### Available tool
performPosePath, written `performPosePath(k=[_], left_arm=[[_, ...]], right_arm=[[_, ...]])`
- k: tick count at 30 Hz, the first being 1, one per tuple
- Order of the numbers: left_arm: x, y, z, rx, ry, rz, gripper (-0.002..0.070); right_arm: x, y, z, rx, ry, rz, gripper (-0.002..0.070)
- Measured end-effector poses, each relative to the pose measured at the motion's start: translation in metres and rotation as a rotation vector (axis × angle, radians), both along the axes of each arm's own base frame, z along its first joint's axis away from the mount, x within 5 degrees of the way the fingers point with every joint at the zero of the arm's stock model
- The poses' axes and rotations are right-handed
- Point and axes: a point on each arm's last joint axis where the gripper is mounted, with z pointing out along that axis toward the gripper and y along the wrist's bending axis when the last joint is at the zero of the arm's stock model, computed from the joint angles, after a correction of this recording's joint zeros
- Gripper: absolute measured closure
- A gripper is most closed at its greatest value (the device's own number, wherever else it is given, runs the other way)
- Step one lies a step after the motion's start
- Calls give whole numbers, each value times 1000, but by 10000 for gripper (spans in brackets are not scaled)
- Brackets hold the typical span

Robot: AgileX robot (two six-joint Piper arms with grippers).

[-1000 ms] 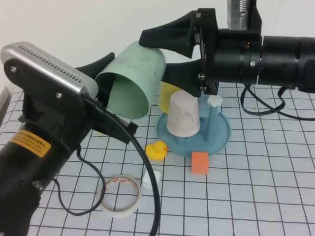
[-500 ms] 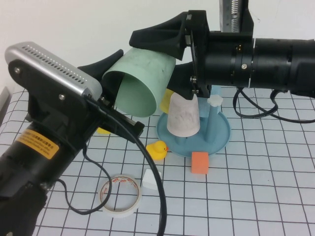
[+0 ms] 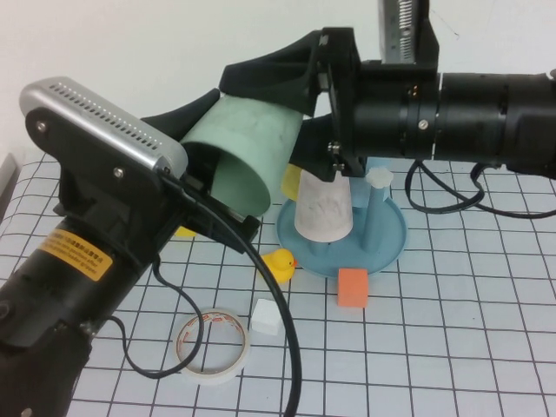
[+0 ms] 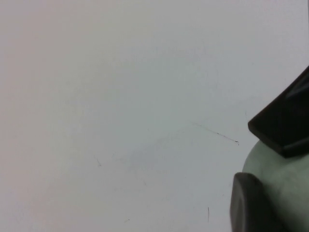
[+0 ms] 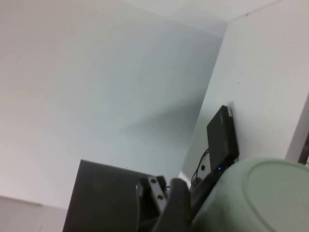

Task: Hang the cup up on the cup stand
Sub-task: Adjust the cup with two arms, then place the cup on the cup holder

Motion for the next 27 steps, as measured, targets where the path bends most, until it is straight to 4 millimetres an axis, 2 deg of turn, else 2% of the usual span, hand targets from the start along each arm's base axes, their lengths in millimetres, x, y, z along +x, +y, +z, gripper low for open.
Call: performPosePath(k=[6, 10, 16, 22, 25, 27], left_arm=[[0, 0, 0, 1, 1, 0, 375], [1, 0, -3, 7, 27, 0, 311], [-5, 2, -3, 41, 93, -16, 298], [-28, 17, 16, 39, 100, -40, 302], [-42, 26, 23, 61, 118, -58, 332], [-51, 30, 23, 102, 159, -77, 397]], right_arm=[[-1, 1, 0, -10, -26, 4, 83], [3, 0, 2, -37, -95, -27, 85], [11, -2, 13, -82, -256, -86, 85], [33, -31, 16, -150, -374, -196, 87], [42, -47, 16, -187, -446, -227, 87], [46, -56, 16, -220, -525, -231, 87]])
